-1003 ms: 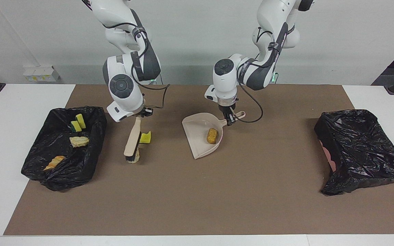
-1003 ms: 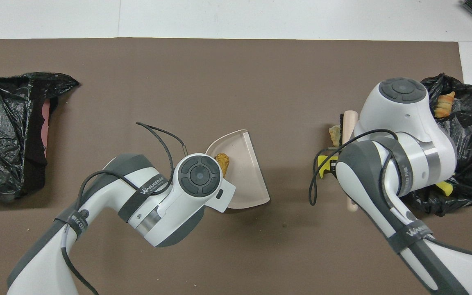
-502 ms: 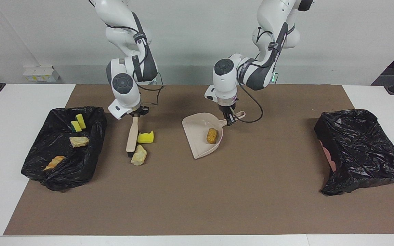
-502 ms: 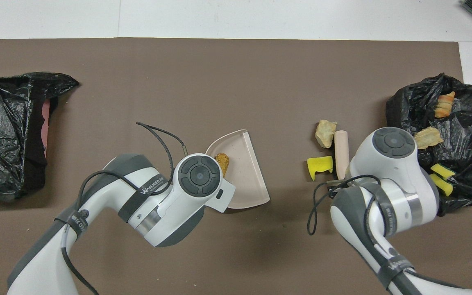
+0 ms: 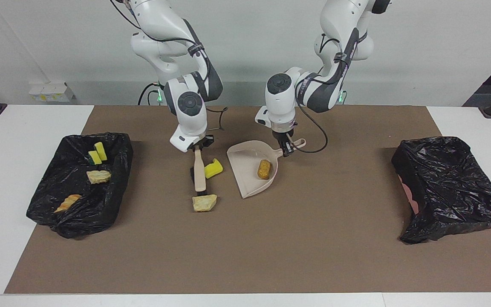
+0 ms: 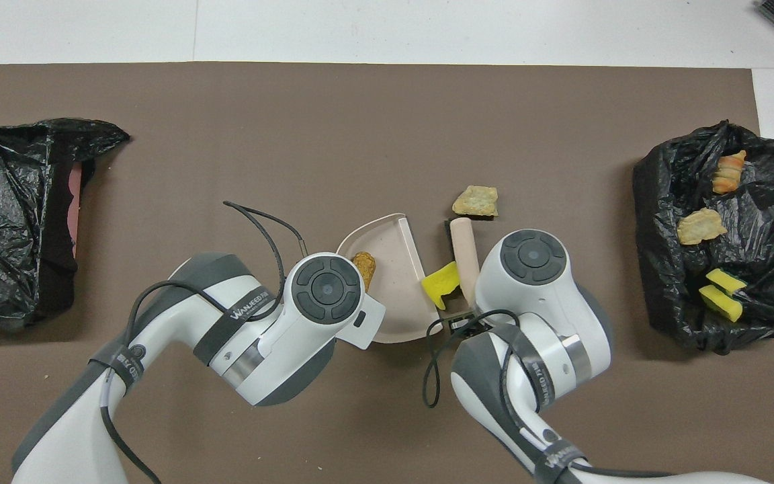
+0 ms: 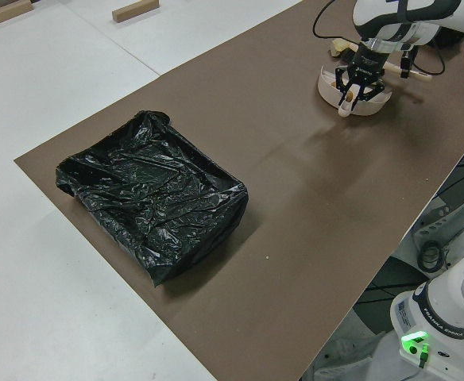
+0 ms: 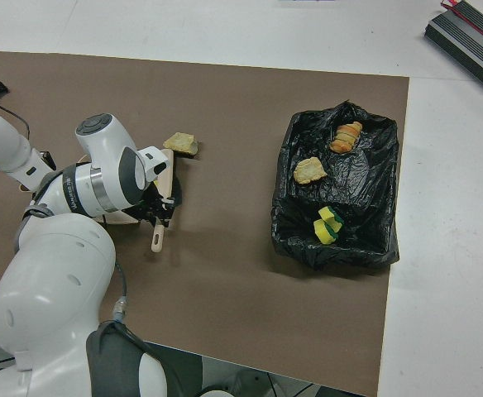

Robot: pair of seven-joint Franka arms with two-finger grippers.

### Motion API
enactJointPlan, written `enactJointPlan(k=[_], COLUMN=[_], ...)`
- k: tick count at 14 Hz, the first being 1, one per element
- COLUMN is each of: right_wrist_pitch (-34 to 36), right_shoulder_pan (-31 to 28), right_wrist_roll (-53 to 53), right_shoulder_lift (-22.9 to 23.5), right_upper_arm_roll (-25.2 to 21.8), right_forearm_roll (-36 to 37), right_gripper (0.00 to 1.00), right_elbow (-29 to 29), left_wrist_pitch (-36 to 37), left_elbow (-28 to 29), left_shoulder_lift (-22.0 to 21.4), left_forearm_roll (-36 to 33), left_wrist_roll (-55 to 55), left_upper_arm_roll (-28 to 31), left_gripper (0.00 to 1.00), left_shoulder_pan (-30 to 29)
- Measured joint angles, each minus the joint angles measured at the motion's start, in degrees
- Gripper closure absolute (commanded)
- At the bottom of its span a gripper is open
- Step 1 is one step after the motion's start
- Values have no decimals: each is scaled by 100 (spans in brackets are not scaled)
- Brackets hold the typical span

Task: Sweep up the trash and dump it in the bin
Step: 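Sweep bread and sponge into the dustpan with the right gripper's brush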

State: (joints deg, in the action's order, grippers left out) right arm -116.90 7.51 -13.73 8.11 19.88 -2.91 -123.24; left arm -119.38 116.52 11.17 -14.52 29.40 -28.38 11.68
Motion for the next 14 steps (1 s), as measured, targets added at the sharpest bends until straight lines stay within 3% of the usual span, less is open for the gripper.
enactJointPlan(k=[3,6,10,14], right_wrist_pitch=[-11,435,849,646], right_shoulder_pan=[416,405,-302,-923], right_wrist_roll=[8,18,59,185], right_shoulder_lift=[15,24,103,733], right_upper_arm_roll=[9,-34,-99,-109], right_forearm_roll=[-593,-503,761,1949], right_gripper=[100,100,100,100], right_elbow=[164,493,855,1374], left_wrist_pitch=[0,0,0,0], left_elbow=[9,15,20,21], left_shoulder_lift=[-3,-7,-12,-12], left_forearm_roll=[0,0,0,0], left_wrist_roll=[0,0,0,0], left_upper_arm_roll=[2,3,3,4], left_gripper=[100,100,100,100], left_shoulder_pan=[0,0,0,0])
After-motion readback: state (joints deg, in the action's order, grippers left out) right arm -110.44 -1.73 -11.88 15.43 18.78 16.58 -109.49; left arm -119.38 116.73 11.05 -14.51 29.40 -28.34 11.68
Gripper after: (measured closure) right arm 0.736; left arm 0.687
